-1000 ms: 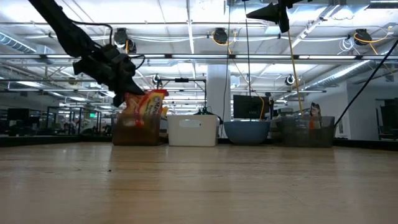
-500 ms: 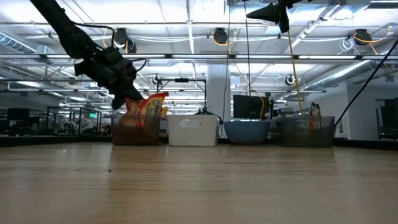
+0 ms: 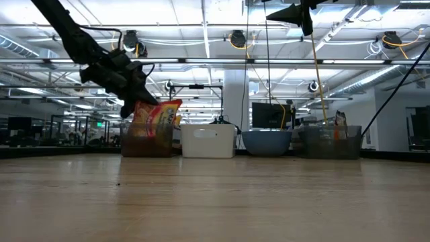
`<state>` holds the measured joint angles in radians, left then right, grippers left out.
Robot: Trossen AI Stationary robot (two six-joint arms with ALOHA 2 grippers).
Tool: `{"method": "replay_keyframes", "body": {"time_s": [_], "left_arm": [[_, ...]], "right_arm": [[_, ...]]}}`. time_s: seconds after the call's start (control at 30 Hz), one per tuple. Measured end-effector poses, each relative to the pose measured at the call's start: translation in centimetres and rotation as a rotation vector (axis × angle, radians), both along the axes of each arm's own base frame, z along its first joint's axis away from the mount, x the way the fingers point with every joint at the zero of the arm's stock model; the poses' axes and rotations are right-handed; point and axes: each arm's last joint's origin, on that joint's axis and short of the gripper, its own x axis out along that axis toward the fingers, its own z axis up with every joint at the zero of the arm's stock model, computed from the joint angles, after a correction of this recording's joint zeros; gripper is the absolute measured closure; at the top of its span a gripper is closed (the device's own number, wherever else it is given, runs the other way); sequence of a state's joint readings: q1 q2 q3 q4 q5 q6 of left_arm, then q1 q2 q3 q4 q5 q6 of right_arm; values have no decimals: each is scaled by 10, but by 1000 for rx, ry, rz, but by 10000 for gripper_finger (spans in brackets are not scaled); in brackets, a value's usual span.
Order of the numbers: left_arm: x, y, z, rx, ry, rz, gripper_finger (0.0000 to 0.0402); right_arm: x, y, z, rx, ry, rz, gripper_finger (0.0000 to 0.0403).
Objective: Pick & Place Food Item
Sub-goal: Put the red noodle pack into the left black bin, then return to home position
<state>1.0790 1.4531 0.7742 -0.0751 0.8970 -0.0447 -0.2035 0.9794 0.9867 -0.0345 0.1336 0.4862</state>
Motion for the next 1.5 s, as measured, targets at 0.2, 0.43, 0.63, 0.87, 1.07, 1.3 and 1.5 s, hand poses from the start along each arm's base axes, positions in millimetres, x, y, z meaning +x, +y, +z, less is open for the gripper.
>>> {"method": "replay_keyframes", "body": {"time_s": [0.2, 0.43, 0.63, 0.87, 1.07, 1.3, 1.5], "left_arm": [[-9, 2, 10, 12, -21, 52, 252], [-27, 3, 48, 119, -104, 136, 200], [-43, -9, 102, 264, -174, 180, 199], [-56, -52, 148, 368, -183, 192, 258], [-68, -98, 167, 414, -224, 158, 332], [-83, -139, 174, 442, -236, 156, 395], [-93, -164, 144, 372, -291, 197, 397]], "right_arm": [[0, 0, 0, 0, -1, 2, 197], [0, 0, 0, -22, 6, 5, 197], [-2, -2, 1, -79, 21, 0, 197], [-20, -10, 8, -150, 29, -54, 235], [-48, -12, 12, -243, 113, -116, 325], [-88, -5, 22, -318, 126, -274, 394], [-116, 5, 21, -293, 125, -304, 401]]}}
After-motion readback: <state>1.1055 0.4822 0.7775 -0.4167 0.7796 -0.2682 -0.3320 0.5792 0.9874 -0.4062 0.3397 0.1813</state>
